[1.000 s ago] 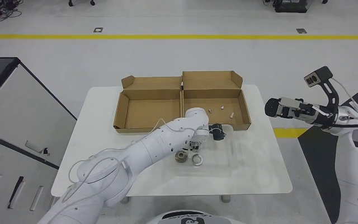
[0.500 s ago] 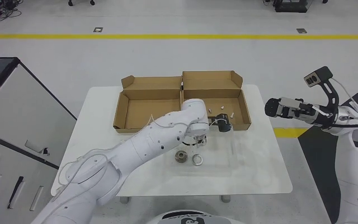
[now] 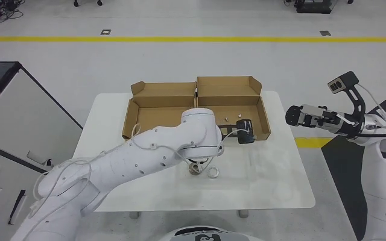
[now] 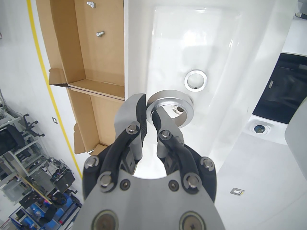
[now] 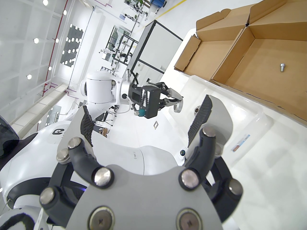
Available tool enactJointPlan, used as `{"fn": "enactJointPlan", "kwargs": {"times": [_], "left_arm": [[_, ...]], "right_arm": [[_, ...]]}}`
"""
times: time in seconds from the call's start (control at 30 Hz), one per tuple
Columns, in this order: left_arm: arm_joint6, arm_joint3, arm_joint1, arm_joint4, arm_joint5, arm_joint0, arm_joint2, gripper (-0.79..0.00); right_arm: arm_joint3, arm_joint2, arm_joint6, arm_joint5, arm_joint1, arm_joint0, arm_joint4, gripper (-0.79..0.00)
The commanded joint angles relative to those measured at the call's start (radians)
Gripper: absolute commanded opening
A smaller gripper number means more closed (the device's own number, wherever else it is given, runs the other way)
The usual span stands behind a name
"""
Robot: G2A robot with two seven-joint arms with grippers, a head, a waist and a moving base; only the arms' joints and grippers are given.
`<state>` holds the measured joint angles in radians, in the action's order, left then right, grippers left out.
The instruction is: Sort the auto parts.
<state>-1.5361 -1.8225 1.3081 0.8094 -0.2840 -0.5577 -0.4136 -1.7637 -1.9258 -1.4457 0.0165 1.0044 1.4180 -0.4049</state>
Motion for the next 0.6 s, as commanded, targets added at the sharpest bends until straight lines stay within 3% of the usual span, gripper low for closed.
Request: {"fn": "enactJointPlan", "kwargs": {"times": [0.0, 0.43, 0.57], "left_arm": [[0.000, -0.007, -0.006, -0.005, 0.000, 0.005, 0.003, -0.785], [0.000, -0.007, -0.006, -0.005, 0.000, 0.005, 0.003, -0.785], [0.108, 0.006, -0.018, -0.074, 0.025, -0.021, -0.086, -0.785]], "right_arm": [[0.000, 0.000, 0.000, 0.000, 0.000, 0.000, 0.000, 0.000], [0.000, 0.000, 0.000, 0.000, 0.000, 0.000, 0.000, 0.000], [0.000, 0.000, 0.000, 0.000, 0.000, 0.000, 0.000, 0.000]]}}
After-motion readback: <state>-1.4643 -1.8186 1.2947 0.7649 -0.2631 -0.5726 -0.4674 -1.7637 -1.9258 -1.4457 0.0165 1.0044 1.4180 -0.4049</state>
